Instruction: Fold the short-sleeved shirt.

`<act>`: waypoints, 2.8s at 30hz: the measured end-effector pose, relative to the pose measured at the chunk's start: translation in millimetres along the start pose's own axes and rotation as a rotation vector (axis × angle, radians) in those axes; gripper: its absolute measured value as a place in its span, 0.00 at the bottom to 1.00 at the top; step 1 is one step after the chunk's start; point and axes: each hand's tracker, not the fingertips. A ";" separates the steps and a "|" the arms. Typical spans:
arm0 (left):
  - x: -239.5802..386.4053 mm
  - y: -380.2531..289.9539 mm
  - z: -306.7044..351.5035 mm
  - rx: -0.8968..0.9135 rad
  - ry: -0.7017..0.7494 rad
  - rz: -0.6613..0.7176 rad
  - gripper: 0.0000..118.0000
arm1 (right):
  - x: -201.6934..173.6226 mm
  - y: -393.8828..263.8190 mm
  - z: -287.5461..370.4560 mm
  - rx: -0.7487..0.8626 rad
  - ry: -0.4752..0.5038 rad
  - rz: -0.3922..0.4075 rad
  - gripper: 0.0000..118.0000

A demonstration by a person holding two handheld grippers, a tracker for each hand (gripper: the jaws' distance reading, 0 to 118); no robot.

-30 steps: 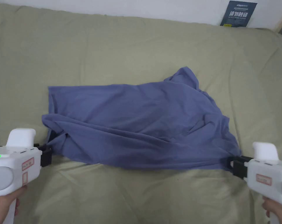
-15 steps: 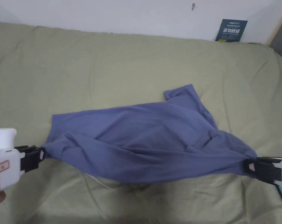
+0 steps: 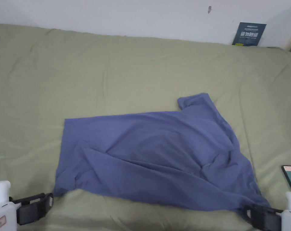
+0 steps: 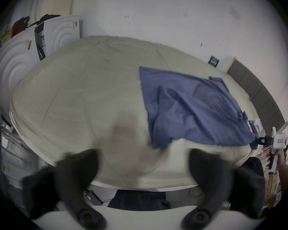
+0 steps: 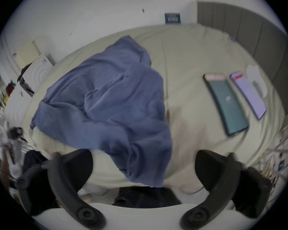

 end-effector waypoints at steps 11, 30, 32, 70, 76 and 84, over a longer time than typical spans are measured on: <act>49.2 24.4 34.6 0.149 0.045 -0.110 0.04 | -95.9 9.0 73.9 0.278 0.040 0.215 0.00; 5.8 205.8 -209.9 -0.009 0.123 -0.070 0.98 | -144.1 76.7 18.3 0.232 0.145 0.208 0.00; 31.5 213.2 -237.3 -0.019 0.116 -0.089 0.98 | -138.9 77.3 10.0 0.203 0.138 0.192 0.00; 62.2 179.1 -172.6 0.141 -0.001 -0.185 0.07 | -47.4 317.2 -240.2 -0.027 0.004 0.204 0.66; 54.0 178.7 -180.9 0.126 -0.010 -0.184 0.07 | -58.4 304.8 -222.2 0.034 0.011 0.271 0.01; 64.7 182.6 -143.7 0.134 -0.013 -0.198 0.07 | -66.9 300.2 -120.9 0.237 0.075 0.261 0.01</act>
